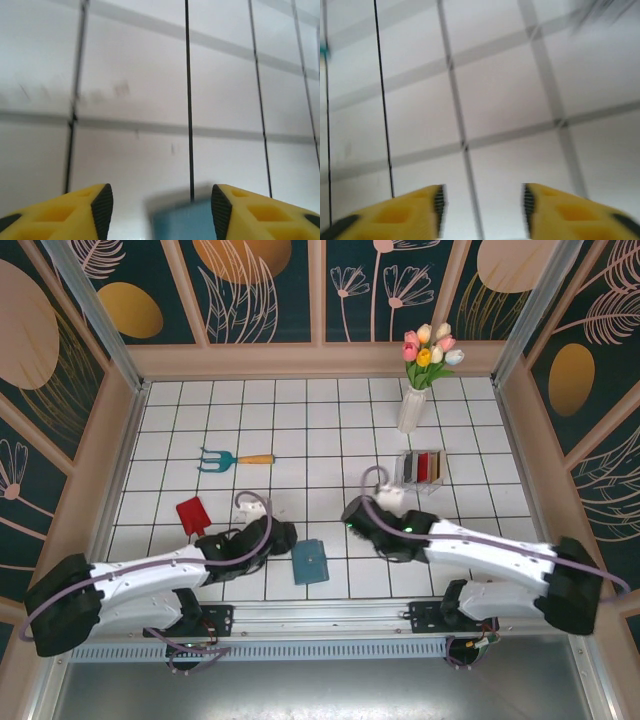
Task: Put the credit cards into the card holder
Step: Reset both arms
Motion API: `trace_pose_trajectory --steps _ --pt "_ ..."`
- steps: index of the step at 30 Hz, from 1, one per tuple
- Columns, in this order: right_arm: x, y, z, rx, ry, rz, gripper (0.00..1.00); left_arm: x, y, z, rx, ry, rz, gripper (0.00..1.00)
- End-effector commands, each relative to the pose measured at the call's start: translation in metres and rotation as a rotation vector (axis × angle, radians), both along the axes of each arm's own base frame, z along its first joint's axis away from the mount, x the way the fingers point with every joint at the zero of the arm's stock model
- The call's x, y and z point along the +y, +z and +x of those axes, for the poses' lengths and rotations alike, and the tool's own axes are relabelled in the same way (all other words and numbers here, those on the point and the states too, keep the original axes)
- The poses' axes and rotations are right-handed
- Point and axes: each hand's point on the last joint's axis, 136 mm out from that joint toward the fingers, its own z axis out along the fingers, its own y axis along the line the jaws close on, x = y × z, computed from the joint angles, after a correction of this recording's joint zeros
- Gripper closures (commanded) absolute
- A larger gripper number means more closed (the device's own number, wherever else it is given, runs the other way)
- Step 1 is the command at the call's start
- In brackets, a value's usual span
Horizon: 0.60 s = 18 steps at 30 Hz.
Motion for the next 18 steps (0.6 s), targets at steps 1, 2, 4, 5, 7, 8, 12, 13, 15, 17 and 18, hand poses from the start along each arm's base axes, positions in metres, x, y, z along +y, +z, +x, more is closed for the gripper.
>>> trace_pose_trajectory --steps 1,2,4,5,7,8,12,13,15,17,18 --pt "-0.107 0.060 0.020 -0.391 -0.337 -0.231 0.31 0.080 0.032 0.039 -0.161 0.218 0.265 0.30" --pt "-0.121 0.064 0.024 -0.470 -0.355 -0.292 0.18 0.098 0.042 0.049 -0.198 0.276 0.283 0.24" --pt "-0.135 0.069 0.034 -0.549 -0.351 -0.396 0.04 0.132 0.060 0.065 -0.267 0.387 0.313 0.16" --pt "-0.145 0.064 0.040 -0.558 -0.362 -0.423 0.03 0.150 0.067 0.072 -0.293 0.447 0.325 0.14" --pt "-0.161 0.042 0.055 -0.524 -0.325 -0.432 0.02 0.178 0.075 0.084 -0.320 0.527 0.333 0.11" --pt "-0.164 0.030 0.063 -0.509 -0.281 -0.424 0.03 0.190 0.076 0.090 -0.332 0.548 0.351 0.09" --pt "-0.178 0.029 0.082 -0.563 -0.241 -0.407 0.05 0.226 0.082 0.102 -0.358 0.633 0.502 0.04" --pt "-0.178 0.028 0.084 -0.608 -0.214 -0.425 0.05 0.231 0.080 0.106 -0.361 0.643 0.515 0.04" --pt "-0.178 0.024 0.090 -0.641 -0.171 -0.422 0.05 0.237 0.075 0.111 -0.379 0.636 0.539 0.03" --pt "-0.182 0.014 0.099 -0.632 -0.145 -0.399 0.04 0.245 0.074 0.113 -0.398 0.653 0.583 0.02" --pt "-0.184 0.009 0.102 -0.618 -0.145 -0.405 0.04 0.247 0.076 0.115 -0.418 0.658 0.600 0.02"
